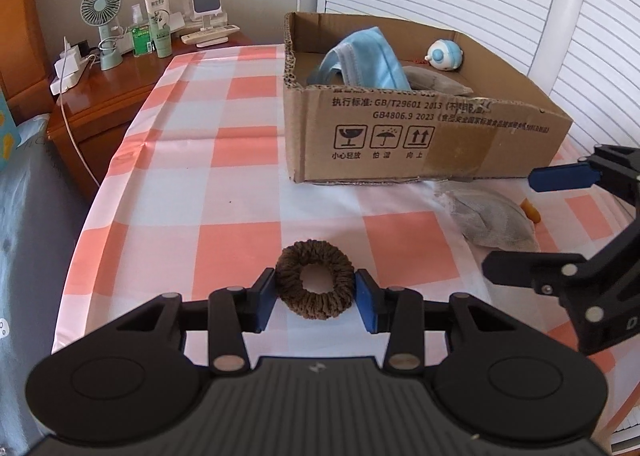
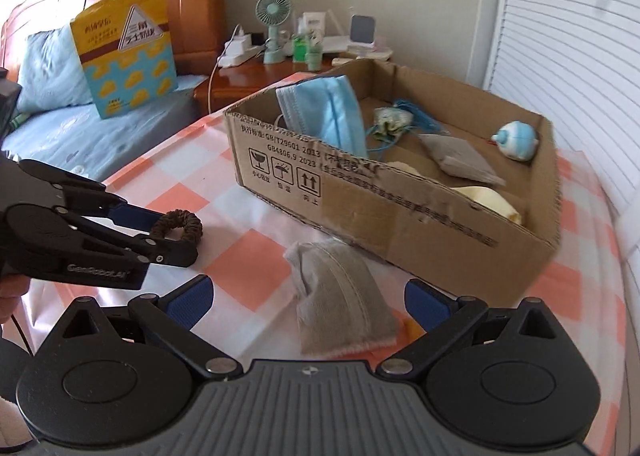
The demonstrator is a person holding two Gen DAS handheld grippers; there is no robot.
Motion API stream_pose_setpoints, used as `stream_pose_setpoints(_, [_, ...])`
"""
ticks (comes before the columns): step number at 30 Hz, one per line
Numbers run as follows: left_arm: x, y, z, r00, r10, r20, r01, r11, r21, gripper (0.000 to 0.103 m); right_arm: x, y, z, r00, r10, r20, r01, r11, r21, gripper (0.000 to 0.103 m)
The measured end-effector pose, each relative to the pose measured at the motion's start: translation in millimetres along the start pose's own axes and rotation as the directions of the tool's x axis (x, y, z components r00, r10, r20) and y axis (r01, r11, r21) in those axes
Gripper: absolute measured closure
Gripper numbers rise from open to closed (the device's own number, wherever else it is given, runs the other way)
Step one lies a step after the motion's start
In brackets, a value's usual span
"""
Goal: Organize soft objects
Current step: 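Lift the brown scrunchie with the left gripper while the right gripper grasps the grey sachet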
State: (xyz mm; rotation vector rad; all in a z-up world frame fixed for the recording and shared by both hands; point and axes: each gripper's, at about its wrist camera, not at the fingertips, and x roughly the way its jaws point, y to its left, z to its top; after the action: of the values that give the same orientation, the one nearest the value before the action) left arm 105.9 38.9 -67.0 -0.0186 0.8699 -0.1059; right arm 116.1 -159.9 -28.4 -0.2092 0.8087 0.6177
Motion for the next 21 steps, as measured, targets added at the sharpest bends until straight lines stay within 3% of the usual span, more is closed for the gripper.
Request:
stream_pose_setpoints(8, [0,2,-1,1.0,-0.014,0.006,0.014,1.0,-0.003,0.062,36,-4,6,0.995,0.04,-0.087,-0.041,0.999,-0.008,0.0])
stream_pose_setpoints(14, [1,3,0,1.0,-0.021,0.008,0.021,1.0,0.003,0.062,27,5,-3,0.993,0.073,-0.092,-0.074,0.997,-0.007,0.0])
stream_pose_setpoints(16, [1,4,0,1.0,-0.023,0.009,0.023,1.0,0.002,0.062,25,6,-2,0.995,0.059,-0.084,-0.06,0.998,-0.009,0.003])
stream_pose_setpoints(18, [1,4,1,1.0,-0.023,0.011,0.023,1.0,0.0,0.062,25,6,-1,0.996,0.04,-0.078,-0.04,0.999,-0.005,0.016])
stream_pose_setpoints(21, [1,4,1,1.0,-0.024,0.011,0.024,1.0,0.001,0.062,30,3,0,0.996,0.015,-0.083,-0.014,1.0,0.01,0.026])
